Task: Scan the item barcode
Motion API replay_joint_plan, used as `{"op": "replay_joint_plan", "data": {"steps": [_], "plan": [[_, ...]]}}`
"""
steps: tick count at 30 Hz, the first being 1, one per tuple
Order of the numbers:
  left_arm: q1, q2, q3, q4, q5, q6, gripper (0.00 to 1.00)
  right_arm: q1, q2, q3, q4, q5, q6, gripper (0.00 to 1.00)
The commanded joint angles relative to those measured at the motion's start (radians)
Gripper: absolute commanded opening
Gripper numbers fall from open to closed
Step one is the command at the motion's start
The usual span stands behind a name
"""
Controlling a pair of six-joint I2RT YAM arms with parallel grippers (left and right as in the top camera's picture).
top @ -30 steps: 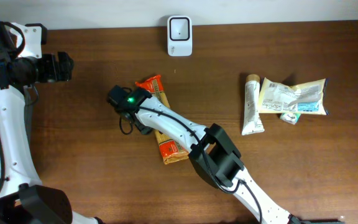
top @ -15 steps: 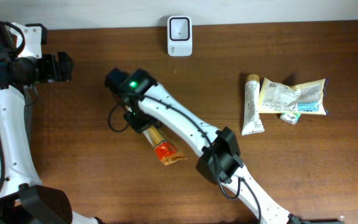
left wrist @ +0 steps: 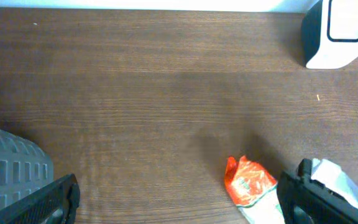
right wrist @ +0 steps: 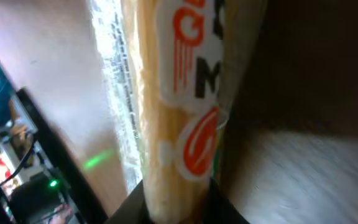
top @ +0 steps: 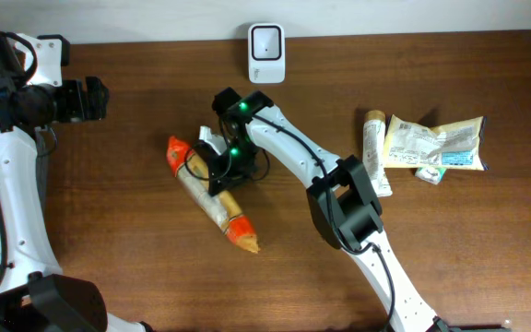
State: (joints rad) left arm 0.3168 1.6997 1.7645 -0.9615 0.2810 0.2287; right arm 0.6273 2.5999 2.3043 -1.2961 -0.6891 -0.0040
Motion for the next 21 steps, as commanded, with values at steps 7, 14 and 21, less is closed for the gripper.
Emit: {"op": "replay_joint_plan", "data": {"steps": [7, 14, 21], "plan": [[0.007, -0.021, 0.005, 0.001, 0.008, 0.016, 0.99, -0.217, -0.002, 0.129, -0.109, 0.384, -0.014, 0.44], [0.007, -0.021, 0.005, 0.001, 0.008, 0.016, 0.99, -0.214, -0.002, 0.222, -0.252, 0.143, -0.15, 0.49], [0.007, -0.021, 0.005, 0.001, 0.008, 0.016, 0.99, 0.01, -0.001, 0.215, -0.284, 0.151, -0.101, 0.49]]}}
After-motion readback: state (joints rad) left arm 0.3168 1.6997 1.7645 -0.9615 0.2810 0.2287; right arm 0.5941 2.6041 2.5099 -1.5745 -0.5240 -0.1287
